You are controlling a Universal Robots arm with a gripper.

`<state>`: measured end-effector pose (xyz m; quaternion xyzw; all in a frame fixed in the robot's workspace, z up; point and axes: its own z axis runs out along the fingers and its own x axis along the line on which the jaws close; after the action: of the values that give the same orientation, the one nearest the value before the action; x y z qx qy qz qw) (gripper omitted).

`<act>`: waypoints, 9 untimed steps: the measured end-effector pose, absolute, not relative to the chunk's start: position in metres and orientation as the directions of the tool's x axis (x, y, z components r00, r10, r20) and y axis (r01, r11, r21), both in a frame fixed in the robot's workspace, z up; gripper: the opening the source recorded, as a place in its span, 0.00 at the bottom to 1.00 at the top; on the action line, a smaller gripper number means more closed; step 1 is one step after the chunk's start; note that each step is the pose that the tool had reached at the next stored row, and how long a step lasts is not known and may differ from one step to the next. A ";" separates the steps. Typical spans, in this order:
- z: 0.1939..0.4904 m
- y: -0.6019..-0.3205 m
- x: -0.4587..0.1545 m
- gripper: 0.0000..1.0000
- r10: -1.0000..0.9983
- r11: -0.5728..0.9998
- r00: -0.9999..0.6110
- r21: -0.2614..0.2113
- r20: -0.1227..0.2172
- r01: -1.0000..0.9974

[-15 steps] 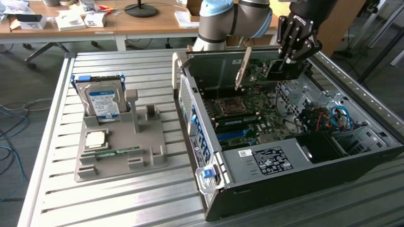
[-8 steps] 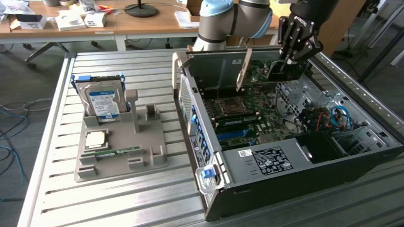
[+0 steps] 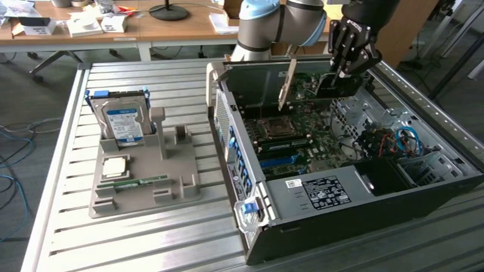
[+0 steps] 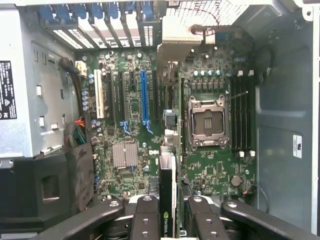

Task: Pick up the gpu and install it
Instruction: 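Insert the gpu into the slot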

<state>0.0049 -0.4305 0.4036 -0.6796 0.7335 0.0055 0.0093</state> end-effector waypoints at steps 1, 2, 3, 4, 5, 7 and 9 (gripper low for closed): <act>0.404 -0.431 0.005 0.26 -0.997 0.076 -0.076 -0.005 -0.021 -0.997; 0.404 -0.431 0.005 0.26 -0.997 0.076 -0.076 -0.005 -0.021 -0.997; 0.404 -0.432 0.005 0.26 -0.997 0.076 -0.076 -0.005 -0.021 -0.997; 0.404 -0.433 0.005 0.26 -0.997 0.076 -0.076 -0.005 -0.021 -0.997; 0.404 -0.434 0.005 0.26 -0.997 0.076 -0.076 -0.005 -0.021 -0.997; 0.404 -0.437 0.005 0.26 -0.997 0.076 -0.076 -0.005 -0.021 -0.997; 0.404 -0.439 0.005 0.26 -0.997 0.076 -0.076 -0.005 -0.021 -0.997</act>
<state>0.0047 -0.4393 0.4037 -0.6796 0.7335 0.0055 0.0093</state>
